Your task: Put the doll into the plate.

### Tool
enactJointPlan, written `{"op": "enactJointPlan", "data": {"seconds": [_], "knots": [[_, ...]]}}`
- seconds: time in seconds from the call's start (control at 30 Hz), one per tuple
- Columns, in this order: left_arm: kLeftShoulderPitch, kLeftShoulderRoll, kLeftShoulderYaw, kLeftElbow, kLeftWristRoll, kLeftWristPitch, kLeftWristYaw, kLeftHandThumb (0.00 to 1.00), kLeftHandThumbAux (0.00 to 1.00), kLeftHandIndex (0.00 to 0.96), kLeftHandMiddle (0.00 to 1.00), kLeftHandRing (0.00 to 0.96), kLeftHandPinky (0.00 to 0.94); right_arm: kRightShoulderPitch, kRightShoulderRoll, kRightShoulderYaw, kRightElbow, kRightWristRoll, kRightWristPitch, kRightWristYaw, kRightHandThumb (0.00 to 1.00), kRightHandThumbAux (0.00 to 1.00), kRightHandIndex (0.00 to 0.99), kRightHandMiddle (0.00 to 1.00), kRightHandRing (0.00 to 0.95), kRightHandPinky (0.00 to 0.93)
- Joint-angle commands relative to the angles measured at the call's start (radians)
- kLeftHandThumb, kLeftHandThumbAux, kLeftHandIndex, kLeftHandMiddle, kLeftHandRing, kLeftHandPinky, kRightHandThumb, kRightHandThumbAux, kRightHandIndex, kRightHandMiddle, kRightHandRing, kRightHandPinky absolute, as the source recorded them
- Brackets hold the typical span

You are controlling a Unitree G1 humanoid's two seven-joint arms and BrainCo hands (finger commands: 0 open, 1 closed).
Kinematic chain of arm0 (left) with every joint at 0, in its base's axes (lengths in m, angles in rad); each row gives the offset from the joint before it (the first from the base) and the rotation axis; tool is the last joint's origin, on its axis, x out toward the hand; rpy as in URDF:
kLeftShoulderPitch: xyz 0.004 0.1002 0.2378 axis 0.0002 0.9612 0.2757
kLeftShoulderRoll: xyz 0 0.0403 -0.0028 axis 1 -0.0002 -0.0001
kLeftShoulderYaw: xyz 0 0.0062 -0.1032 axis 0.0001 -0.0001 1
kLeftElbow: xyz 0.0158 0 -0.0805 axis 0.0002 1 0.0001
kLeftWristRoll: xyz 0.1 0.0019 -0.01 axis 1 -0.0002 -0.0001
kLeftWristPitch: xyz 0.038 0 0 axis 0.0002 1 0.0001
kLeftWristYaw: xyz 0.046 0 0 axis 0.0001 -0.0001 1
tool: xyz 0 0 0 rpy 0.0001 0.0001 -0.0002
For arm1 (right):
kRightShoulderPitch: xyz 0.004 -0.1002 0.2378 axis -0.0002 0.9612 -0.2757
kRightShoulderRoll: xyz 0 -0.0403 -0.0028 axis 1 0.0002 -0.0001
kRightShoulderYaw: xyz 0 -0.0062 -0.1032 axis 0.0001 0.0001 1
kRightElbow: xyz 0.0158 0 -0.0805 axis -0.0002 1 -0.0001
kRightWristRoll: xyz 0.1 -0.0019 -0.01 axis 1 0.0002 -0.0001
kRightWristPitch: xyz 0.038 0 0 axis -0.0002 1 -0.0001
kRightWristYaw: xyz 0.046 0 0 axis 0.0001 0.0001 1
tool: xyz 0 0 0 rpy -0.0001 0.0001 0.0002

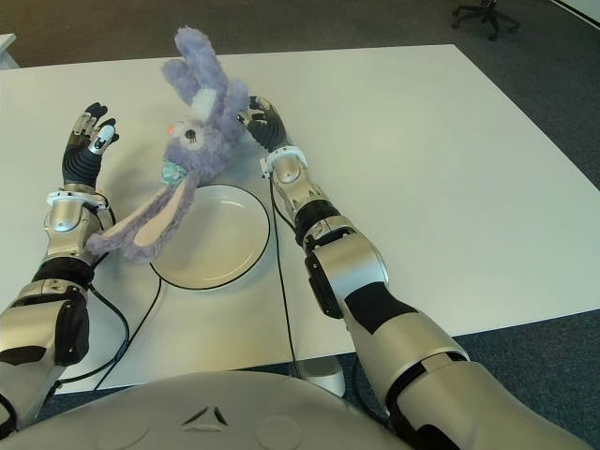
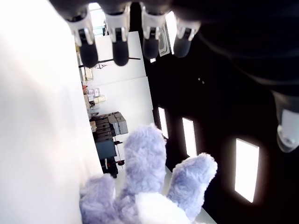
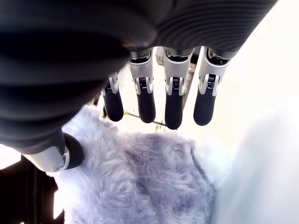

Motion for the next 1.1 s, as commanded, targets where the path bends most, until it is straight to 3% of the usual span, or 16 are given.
{"op": "enactJointPlan", "data": {"seconds": [0.03, 0.4, 0.7, 1.1], "knots": [[0.118, -0.071, -0.022, 0.078, 0.026, 0.024, 0.017, 0.0, 0.45, 0.0, 0.078, 0.101, 0.13, -0.073, 0.186, 0.005, 0.013, -0.006, 0.044, 0.008, 0.526, 0.46, 0.129, 0.145, 0.161, 0.207], [0.129, -0.075, -0.023, 0.069, 0.029, 0.016, 0.029, 0.0, 0.446, 0.0, 0.086, 0.105, 0.132, -0.042, 0.167, -0.022, -0.002, 0.029, 0.022, 0.073, 0.491, 0.475, 0.08, 0.096, 0.103, 0.139], [0.132, -0.072, -0.024, 0.071, 0.027, 0.01, 0.021, 0.0, 0.44, 0.0, 0.081, 0.099, 0.121, -0.01, 0.163, -0.031, -0.042, 0.049, -0.026, 0.083, 0.414, 0.509, 0.07, 0.104, 0.11, 0.15], [0.129, -0.068, -0.024, 0.074, 0.027, 0.013, 0.016, 0.0, 0.452, 0.0, 0.078, 0.094, 0.104, 0.008, 0.162, -0.017, -0.058, 0.049, -0.078, 0.079, 0.387, 0.513, 0.071, 0.115, 0.12, 0.162]]}}
